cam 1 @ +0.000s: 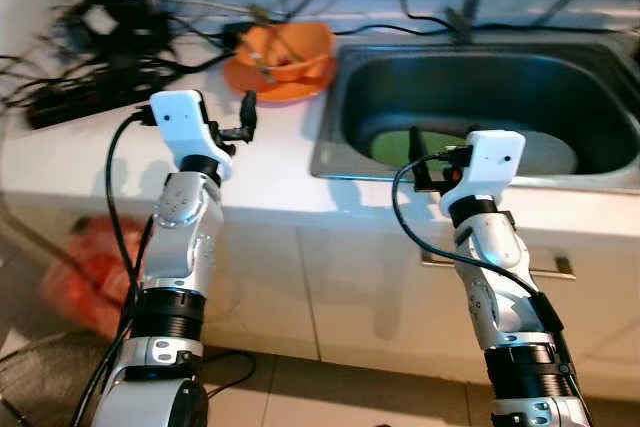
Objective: Kitchen organization
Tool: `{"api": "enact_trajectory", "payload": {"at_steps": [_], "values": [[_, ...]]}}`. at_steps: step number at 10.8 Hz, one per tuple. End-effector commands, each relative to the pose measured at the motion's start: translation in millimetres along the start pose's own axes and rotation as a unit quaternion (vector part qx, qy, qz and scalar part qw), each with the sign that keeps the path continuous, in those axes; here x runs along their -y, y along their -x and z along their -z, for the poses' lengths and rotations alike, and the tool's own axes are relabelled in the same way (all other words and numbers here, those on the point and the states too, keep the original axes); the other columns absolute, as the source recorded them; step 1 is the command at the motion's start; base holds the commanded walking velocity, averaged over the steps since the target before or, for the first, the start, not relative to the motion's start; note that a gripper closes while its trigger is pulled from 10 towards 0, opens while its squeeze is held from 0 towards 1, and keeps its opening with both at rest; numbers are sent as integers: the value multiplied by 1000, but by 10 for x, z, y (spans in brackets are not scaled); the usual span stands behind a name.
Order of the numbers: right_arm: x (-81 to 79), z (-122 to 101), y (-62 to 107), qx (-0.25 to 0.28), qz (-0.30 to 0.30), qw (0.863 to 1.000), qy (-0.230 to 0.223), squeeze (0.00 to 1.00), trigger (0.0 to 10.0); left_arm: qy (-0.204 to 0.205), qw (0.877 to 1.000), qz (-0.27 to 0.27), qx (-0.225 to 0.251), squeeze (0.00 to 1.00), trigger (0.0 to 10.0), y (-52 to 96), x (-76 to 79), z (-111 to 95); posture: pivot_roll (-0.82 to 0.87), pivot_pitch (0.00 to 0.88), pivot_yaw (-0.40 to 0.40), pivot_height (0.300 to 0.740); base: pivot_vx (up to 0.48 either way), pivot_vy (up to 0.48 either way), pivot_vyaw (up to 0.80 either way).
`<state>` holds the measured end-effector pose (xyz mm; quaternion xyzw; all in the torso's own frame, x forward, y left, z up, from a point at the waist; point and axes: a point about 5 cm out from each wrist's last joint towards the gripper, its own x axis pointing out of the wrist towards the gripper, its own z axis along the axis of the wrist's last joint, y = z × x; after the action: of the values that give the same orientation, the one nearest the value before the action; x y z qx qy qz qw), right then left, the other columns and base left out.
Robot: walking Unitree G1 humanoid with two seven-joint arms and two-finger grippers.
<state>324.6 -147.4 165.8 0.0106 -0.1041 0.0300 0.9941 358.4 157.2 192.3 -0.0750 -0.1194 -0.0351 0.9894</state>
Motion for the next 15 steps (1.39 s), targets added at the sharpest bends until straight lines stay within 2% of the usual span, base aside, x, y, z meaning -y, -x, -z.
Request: {"api": "enact_trajectory", "payload": {"at_steps": [1, 2, 4, 6, 8, 9, 11, 12, 14, 15], "values": [[-22, -11, 21, 0, -1, 1000, -5, 0, 10000, 12, 1000, 4, -6, 0, 10000, 25, 14, 23, 52, 21, 101, 740, 0, 0, -800], [-30, -7, 25, -1, -1, 1000, -8, 0, 10000, 22, 1000, 7, -9, 0, 10000, 32, 38, 34, 53, 26, 96, 740, 0, 0, -481], [-74, -16, 19, 0, -8, 1000, -8, 0, 10000, 15, 999, 30, -8, 0, 10000, 85, 77, 42, 60, 39, 94, 740, 0, 0, 0], [-35, -69, 31, 16, 3, 1000, 1, 0, 10000, 28, 998, 27, -41, 0, 10000, 296, 96, 220, 61, 49, 90, 740, 124, 0, 0], [29, -94, 47, 22, 11, 1000, 8, 0, 10000, 19, 997, 29, -64, 0, 10000, 569, 69, 374, 66, 54, 78, 740, 0, 0, 0], [53, -100, 40, 25, 16, 1000, 8, 0, 10000, 21, 997, 28, -66, 0, 10000, 605, 64, 382, 73, 53, 74, 740, 0, 0, 0], [21, -117, 10, 26, 13, 1000, 6, 0, 10000, 15, 998, 48, -43, 0, 10000, 561, 107, 239, 81, 55, 80, 740, 0, 0, 0], [18, -110, 20, 25, 15, 1000, 5, 0, 10000, 10, 998, 57, -39, 0, 10000, 561, 130, 218, 77, 56, 83, 740, 0, 0, -800], [40, -94, 47, 23, 20, 1000, 5, 0, 10000, 11, 998, 49, -40, 0, 10000, 541, 126, 212, 69, 55, 84, 740, 0, 0, -800], [51, -87, 47, 21, 21, 1000, 6, 0, 10000, 13, 998, 40, -35, 0, 10000, 525, 119, 196, 68, 54, 83, 740, 0, 0, 0]]}}
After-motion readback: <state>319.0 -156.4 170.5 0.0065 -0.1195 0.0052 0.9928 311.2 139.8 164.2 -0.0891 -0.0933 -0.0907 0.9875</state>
